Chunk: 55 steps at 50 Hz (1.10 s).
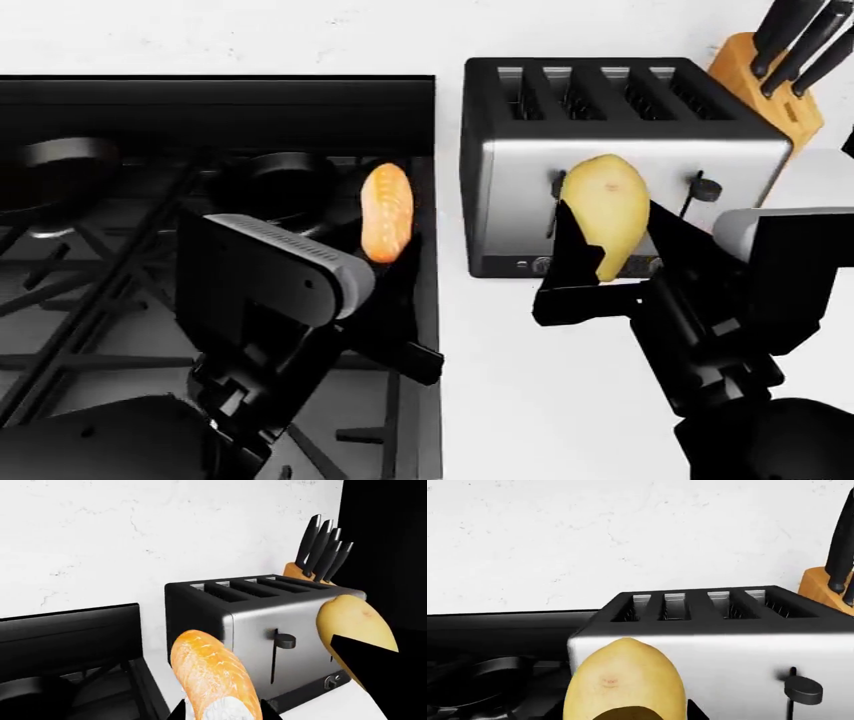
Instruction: Place both pans onto different burners. Then place the potato and the sushi on different pans.
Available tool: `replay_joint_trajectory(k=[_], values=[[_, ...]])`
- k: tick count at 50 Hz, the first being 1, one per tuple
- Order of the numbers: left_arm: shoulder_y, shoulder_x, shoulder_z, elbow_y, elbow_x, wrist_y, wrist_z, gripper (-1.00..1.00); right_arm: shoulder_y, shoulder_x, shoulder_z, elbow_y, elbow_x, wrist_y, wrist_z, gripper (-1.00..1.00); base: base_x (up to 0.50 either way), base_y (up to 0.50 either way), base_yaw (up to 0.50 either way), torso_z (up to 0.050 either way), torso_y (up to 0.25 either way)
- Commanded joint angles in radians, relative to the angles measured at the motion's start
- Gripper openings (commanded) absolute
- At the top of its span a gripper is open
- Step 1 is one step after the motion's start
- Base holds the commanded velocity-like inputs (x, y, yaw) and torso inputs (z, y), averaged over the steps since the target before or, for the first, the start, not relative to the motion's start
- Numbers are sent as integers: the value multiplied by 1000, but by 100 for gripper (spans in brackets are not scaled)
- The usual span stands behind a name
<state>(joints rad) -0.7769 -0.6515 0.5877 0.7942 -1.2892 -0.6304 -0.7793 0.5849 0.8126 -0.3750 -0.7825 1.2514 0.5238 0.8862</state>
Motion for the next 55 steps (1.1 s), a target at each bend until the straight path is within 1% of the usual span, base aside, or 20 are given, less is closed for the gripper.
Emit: replay_joint_trajectory(k=[1,17,37,55], values=[[1,-4,-4,1,-3,10,-7,-100,16,-5,9,0,-27,13,-9,-100,0,320,0,0,0],[-1,-17,-10,6,-2,17,-4,-100,9,2,16,-7,-30,7,2,-100,0,323,0,0,1],[-14,-20,-12,3,-15,16,-13,-100,41,2,2,-4,-12,29,-3,-100,0,322,0,1,0],[-2,-19,-11,-7,5,31,5,-100,21,1,4,3,-26,15,-7,-100,0,322,0,0,1]])
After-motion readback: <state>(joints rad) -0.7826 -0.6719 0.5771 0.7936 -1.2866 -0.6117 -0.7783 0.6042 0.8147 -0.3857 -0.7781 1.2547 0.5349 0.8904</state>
